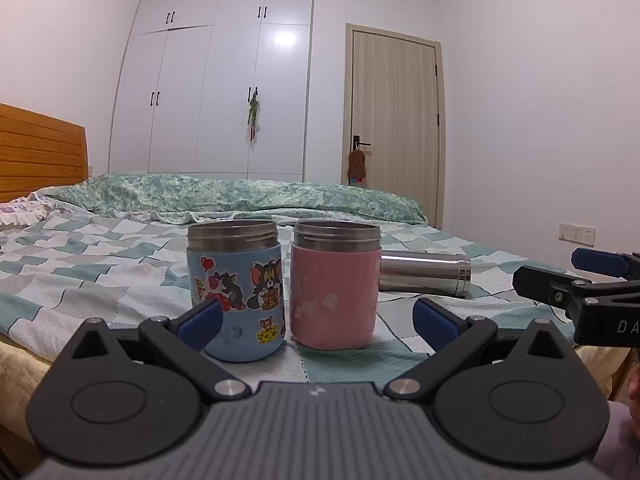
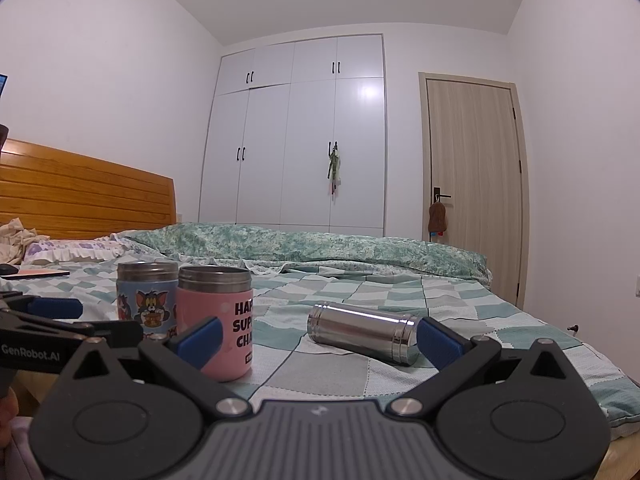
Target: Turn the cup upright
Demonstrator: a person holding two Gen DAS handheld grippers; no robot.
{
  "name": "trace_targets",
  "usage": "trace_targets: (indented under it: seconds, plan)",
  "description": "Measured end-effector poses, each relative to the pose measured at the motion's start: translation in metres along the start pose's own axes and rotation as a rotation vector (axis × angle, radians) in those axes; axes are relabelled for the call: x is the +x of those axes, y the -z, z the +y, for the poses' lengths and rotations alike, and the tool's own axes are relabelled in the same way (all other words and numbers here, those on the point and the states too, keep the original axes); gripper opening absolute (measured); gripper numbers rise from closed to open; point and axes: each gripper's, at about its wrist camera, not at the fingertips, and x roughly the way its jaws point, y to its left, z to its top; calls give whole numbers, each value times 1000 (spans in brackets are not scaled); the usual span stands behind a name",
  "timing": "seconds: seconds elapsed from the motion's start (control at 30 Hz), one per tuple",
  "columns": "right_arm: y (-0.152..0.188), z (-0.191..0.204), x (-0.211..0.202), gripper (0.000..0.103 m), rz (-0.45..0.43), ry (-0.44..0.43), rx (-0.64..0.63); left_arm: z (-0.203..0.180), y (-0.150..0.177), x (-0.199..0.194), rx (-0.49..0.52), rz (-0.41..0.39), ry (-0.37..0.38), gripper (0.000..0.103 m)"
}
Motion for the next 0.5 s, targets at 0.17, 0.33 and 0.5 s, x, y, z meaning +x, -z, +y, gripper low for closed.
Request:
trace_targets:
  seconds: [0.17, 0.33, 0.5]
  plan:
    - [0, 0, 0, 103, 1, 0, 0, 0, 0, 0, 2, -2, -2, 103]
    - [0, 0, 0, 103, 2, 0, 1, -1, -1, -1, 4, -1, -1, 103]
    - [2, -1, 0, 103, 4, -2, -2, 0, 0, -2, 2, -5, -1, 103]
